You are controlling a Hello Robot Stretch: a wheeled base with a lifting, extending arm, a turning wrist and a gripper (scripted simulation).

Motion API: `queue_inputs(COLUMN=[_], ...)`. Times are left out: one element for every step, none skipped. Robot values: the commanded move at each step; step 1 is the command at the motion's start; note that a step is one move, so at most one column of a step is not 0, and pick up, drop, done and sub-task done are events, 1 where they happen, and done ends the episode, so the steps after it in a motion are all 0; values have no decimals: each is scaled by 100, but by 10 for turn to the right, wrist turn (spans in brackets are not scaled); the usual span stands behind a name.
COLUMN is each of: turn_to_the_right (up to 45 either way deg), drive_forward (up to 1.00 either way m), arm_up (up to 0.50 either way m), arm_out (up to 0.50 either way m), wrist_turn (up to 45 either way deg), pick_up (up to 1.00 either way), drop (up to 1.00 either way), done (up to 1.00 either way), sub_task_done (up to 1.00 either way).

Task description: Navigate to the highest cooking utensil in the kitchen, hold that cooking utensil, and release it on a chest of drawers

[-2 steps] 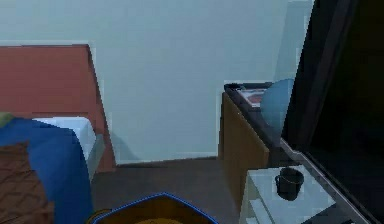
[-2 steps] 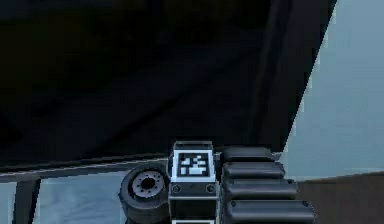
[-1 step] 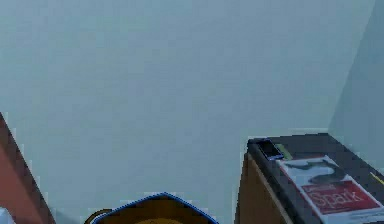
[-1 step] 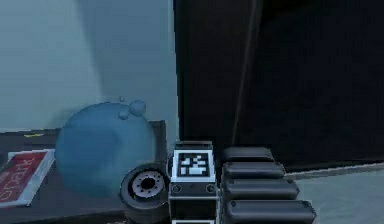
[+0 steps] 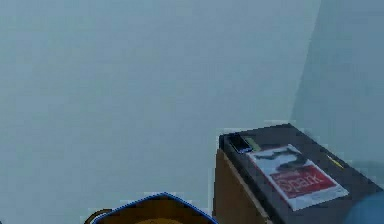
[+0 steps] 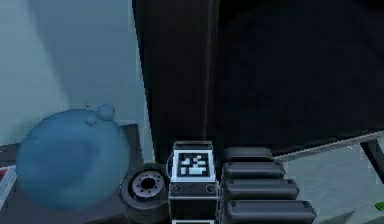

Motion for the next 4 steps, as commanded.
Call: queue_inputs(turn_to_the_right=[0, 450, 450, 450], drive_forward=[45, 0, 0, 0], arm_up=[0, 0, 0, 0], arm_out=[0, 0, 0, 0], wrist_turn=[0, 0, 0, 0], pick_up=[0, 0, 0, 0], drop=[0, 0, 0, 0], done=[0, 0, 0, 0], sub_task_done=[0, 0, 0, 0])
